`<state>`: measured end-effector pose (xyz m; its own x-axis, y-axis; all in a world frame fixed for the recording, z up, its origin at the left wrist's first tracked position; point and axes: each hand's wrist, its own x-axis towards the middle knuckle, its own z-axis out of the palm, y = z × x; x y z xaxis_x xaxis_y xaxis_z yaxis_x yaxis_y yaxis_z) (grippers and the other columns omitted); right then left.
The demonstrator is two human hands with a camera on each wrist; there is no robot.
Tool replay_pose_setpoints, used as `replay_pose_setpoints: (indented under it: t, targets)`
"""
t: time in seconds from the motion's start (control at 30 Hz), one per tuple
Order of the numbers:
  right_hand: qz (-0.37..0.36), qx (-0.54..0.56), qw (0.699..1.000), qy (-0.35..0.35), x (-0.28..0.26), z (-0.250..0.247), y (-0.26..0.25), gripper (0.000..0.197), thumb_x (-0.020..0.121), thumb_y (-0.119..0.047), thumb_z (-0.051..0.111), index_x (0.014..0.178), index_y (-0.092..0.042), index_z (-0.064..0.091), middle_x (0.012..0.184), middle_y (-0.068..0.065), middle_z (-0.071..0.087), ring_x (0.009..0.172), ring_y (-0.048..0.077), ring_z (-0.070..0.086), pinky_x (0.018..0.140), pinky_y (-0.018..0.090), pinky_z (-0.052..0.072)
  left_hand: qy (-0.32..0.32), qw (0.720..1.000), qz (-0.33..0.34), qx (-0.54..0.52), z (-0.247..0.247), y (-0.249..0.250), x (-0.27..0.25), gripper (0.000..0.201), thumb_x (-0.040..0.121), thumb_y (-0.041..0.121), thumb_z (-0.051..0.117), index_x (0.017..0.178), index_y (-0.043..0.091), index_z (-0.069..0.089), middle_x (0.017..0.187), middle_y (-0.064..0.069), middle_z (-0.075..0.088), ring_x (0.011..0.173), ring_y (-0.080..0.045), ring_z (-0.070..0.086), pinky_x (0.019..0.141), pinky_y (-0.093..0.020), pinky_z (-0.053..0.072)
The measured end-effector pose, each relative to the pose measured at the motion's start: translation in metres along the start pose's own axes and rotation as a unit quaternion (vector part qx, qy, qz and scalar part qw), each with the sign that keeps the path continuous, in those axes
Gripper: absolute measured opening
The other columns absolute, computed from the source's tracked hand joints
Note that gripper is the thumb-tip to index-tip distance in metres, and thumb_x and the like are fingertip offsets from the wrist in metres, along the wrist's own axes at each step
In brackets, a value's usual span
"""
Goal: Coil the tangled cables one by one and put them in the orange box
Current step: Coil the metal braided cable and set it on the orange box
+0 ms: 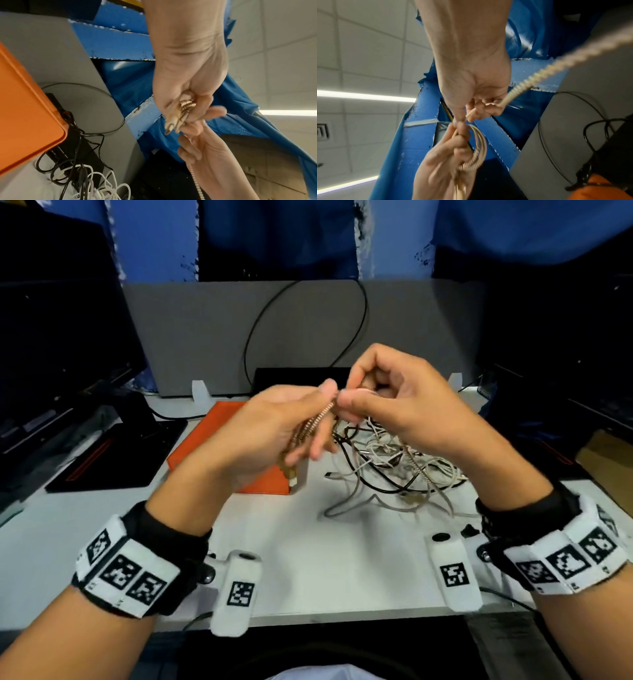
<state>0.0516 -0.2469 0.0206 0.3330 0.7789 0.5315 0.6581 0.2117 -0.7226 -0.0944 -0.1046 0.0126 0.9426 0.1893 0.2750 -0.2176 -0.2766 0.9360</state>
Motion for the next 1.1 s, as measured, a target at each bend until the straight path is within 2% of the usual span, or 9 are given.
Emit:
replay_pose_setpoints:
  t: [0.13,0.23,0.33,0.53,0.67,0.83,0.93,1.0,1.1]
  targets:
    - [-0.028,-0.098,0.995,0.018,-0.004,0.026,0.001,0.028,0.112,-0.034,0.042,0.103,-0.015,0.061,0.092,-0.001,0.065,0.083,0.007,0.057,0.076,0.028,0.045,0.010,0.982,0.062,-0.176,0.000,-0.001,0.001,0.033,0.109,0.023,0.034,0.092,0.006,0.057,0.049,0.004,0.047,0.046,-0.020,0.051,0.081,-0.027,0.055]
    - [-0.007,-0.016,0.999,0.030,-0.005,0.033,0.001,0.036,0.111,-0.042,0.037,0.098,-0.014,0.056,0.086,0.013,0.062,0.073,0.013,0.054,0.071,0.049,0.047,-0.006,0.963,0.089,-0.254,0.010,-0.003,0.001,0.038,0.110,0.018,0.028,0.097,0.005,0.061,0.062,0.001,0.060,0.064,-0.016,0.066,0.088,-0.030,0.055]
    - [-0.012,-0.022,0.999,0.028,-0.007,0.031,-0.004,0.040,0.110,-0.043,0.038,0.096,-0.013,0.060,0.084,0.011,0.061,0.078,0.030,0.059,0.073,0.054,0.051,-0.066,0.955,0.079,-0.279,0.010,-0.001,-0.001,0.042,0.107,0.024,0.028,0.100,-0.002,0.060,0.058,0.002,0.059,0.056,-0.012,0.059,0.090,-0.029,0.054]
    - [-0.028,-0.042,0.999,0.016,-0.003,0.029,-0.004,0.048,0.111,-0.040,0.035,0.106,0.002,0.057,0.073,0.003,0.054,0.067,0.012,0.047,0.063,0.038,0.040,-0.069,0.926,0.077,-0.363,0.011,0.004,-0.002,0.037,0.107,0.024,0.030,0.091,0.009,0.060,0.050,0.007,0.054,0.060,-0.013,0.064,0.096,-0.030,0.054]
    - [-0.018,-0.023,1.000,0.010,-0.003,0.024,0.001,0.046,0.113,-0.035,0.033,0.107,0.005,0.055,0.070,-0.009,0.047,0.061,0.001,0.042,0.057,0.016,0.034,-0.065,0.906,0.087,-0.409,0.015,0.002,0.002,0.046,0.112,0.024,0.022,0.111,0.000,0.062,0.055,0.007,0.051,0.048,-0.005,0.052,0.095,-0.026,0.053]
    - [0.038,-0.146,0.977,-0.152,-0.006,0.022,0.005,0.023,0.112,-0.031,0.041,0.103,-0.034,0.062,0.059,-0.020,0.053,0.054,0.002,0.050,0.059,0.020,0.040,0.094,0.872,0.153,-0.454,-0.031,0.011,0.007,0.045,0.112,0.016,0.031,0.141,-0.018,0.037,0.069,-0.001,0.062,0.068,-0.011,0.067,0.101,-0.031,0.051]
    - [0.037,-0.205,0.950,-0.234,-0.010,0.028,-0.002,0.024,0.110,-0.025,0.047,0.127,-0.024,0.064,0.064,-0.028,0.055,0.058,-0.001,0.053,0.060,0.016,0.041,0.194,0.936,0.148,-0.255,-0.043,0.000,0.011,0.044,0.110,0.012,0.035,0.144,-0.016,0.035,0.086,-0.002,0.073,0.090,-0.019,0.073,0.095,-0.032,0.053]
    - [0.009,-0.234,0.944,-0.233,-0.010,0.029,-0.007,0.022,0.108,-0.024,0.051,0.120,-0.014,0.067,0.066,-0.021,0.057,0.062,-0.002,0.051,0.060,0.017,0.037,0.192,0.974,0.108,-0.045,-0.033,-0.013,0.015,0.038,0.111,0.012,0.035,0.143,-0.008,0.039,0.090,-0.001,0.076,0.086,-0.018,0.074,0.090,-0.032,0.054]
    - [-0.008,-0.236,0.962,-0.139,-0.006,0.024,-0.006,0.012,0.101,-0.028,0.064,0.098,-0.022,0.074,0.068,-0.013,0.062,0.064,0.003,0.054,0.061,0.019,0.036,0.124,0.982,0.027,0.139,-0.019,-0.022,0.014,0.029,0.112,0.025,0.038,0.126,0.009,0.059,0.083,0.002,0.074,0.068,-0.011,0.066,0.076,-0.027,0.052]
